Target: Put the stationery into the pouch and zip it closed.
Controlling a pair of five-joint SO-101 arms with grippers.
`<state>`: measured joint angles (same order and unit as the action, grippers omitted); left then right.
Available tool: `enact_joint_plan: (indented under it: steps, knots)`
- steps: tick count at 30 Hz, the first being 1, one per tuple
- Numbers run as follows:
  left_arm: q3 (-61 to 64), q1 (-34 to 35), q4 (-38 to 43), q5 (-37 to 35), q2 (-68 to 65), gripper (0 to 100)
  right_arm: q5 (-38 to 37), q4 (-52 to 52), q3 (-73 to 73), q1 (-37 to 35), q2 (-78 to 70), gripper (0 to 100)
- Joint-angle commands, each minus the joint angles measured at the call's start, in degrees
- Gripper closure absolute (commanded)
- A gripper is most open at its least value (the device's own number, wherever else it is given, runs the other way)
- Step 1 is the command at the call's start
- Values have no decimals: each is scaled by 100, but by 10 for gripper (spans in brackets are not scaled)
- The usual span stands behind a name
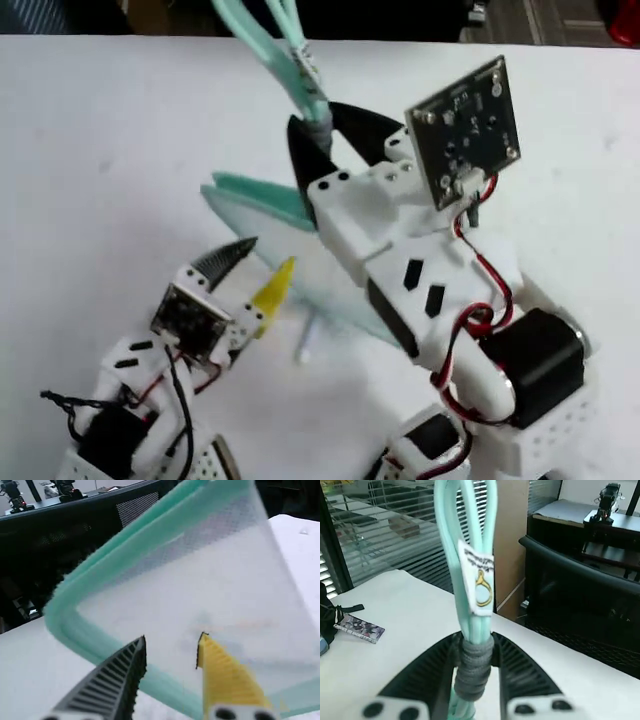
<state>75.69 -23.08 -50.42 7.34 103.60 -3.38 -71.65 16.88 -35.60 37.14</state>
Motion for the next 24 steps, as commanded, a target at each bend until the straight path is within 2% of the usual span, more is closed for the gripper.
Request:
enact_joint_plan:
  steps: [1,8,13,16,19,21,24]
  knots:
    - [-35,462,334,-70,57,815,62,224,255,-57,-48,978]
    - [-79,541,334,-26,66,812,26,303,290,-251,-840,978]
    - [-246,927,281,97,66,812,18,303,677,-549,-1112,978]
    - [-589,866,-167,88,66,812,18,303,1178,-629,-1402,978]
    - [-932,514,-536,79,66,807,18,303,1644,-637,-1842,978]
    - [-1099,409,-703,-105,57,778,18,295,1925,-690,-2105,978]
    - [-1204,418,-818,-853,48,728,18,295,2400,-822,-2404,978]
